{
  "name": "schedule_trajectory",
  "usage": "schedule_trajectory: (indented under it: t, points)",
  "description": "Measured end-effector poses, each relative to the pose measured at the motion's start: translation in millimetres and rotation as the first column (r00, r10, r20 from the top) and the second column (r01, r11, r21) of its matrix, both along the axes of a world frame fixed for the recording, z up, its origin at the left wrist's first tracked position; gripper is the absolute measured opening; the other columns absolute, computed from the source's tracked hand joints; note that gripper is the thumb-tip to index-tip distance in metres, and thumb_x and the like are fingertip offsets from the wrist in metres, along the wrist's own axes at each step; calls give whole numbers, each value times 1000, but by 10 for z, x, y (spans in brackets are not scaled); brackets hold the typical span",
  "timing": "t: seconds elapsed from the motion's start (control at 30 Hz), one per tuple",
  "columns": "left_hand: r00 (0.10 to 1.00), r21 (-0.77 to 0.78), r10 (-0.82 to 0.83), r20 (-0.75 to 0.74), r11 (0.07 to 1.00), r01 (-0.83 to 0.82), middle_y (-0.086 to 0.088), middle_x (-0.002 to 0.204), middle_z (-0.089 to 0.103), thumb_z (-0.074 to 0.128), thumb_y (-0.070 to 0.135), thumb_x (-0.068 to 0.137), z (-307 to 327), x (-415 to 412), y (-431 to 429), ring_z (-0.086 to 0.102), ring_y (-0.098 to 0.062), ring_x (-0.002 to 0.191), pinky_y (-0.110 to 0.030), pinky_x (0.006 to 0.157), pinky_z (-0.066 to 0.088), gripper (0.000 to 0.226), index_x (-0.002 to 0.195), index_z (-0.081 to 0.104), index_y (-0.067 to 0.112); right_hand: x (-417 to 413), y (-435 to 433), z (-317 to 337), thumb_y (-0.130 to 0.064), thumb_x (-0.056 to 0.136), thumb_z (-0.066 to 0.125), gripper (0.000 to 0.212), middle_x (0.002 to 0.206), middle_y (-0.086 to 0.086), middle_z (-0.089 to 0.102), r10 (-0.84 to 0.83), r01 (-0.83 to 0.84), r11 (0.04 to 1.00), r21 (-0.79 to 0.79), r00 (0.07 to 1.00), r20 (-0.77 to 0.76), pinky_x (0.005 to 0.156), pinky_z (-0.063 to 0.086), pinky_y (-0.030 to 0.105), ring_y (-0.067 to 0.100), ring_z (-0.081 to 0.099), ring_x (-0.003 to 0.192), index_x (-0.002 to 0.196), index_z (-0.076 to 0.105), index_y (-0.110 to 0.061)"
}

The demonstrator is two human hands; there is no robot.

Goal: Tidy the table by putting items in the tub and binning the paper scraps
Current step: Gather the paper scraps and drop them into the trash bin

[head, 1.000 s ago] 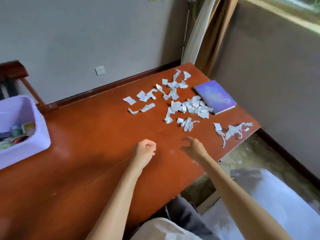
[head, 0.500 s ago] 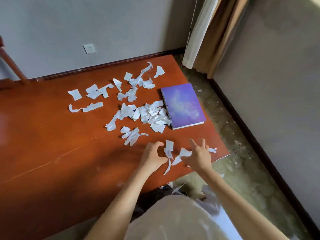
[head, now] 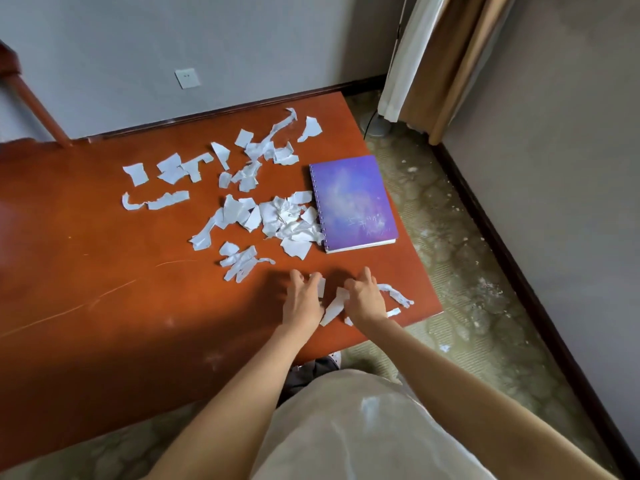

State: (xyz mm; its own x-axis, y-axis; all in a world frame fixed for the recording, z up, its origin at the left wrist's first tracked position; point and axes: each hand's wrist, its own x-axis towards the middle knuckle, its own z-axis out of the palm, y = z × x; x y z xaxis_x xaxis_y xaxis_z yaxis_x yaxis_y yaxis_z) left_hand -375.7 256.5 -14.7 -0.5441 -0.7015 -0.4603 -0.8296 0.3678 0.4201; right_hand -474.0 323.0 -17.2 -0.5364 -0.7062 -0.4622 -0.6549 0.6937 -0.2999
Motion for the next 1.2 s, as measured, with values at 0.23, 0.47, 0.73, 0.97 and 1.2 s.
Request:
schedule_trajectory:
  t: [0.23, 0.47, 0.73, 0.97, 1.2]
  points:
    - [999, -38, 39, -9, 999, -39, -17, 114, 57, 43, -5, 90, -51, -21, -144, 57, -32, 106, -34, 90, 45, 23, 103, 62, 1, -370, -257, 325, 4, 86, 46, 20, 86, 17, 66, -312, 396, 870, -294, 903, 296, 50, 43, 14, 9, 57, 53, 72, 51, -8]
    - [978, -62, 186, -96, 979, -192, -16, 115, 52, 40, -5, 90, -13, 0, -276, 56, -34, 105, -36, 89, 43, 24, 104, 58, 0, -739, 116, 436, 15, 83, 36, 25, 41, -6, 61, -455, 755, 595, -278, 600, 657, 46, 46, 14, 16, 54, 48, 75, 51, -5]
    - [988, -8, 85, -131, 996, -87, -16, 127, 35, 63, 24, 82, -93, -34, -84, 38, -31, 121, -31, 104, 32, 44, 119, 52, 3, -604, 691, 36, -15, 70, 67, 53, 108, 15, 48, -75, 101, 989, -106, 972, 222, 88, 44, 33, 26, 48, 96, 121, 54, -7]
    - [988, -58, -124, 93, 990, 129, -7, 133, 26, 73, 35, 68, -68, -101, 7, 34, -28, 122, -34, 92, 47, 69, 126, 40, 18, -560, 748, -4, 0, 75, 57, 58, 124, 14, 40, 118, -114, 991, -66, 992, 54, 92, 41, 30, 30, 44, 115, 132, 49, -11]
    - [998, -83, -62, -26, 995, 60, -11, 124, 41, 65, 10, 80, -145, -129, 44, 45, -25, 117, -27, 95, 45, 35, 111, 51, 7, -589, 574, 24, -1, 85, 50, 28, 114, 16, 47, 49, -48, 998, -38, 999, 17, 78, 41, 36, 35, 55, 100, 113, 56, 0]
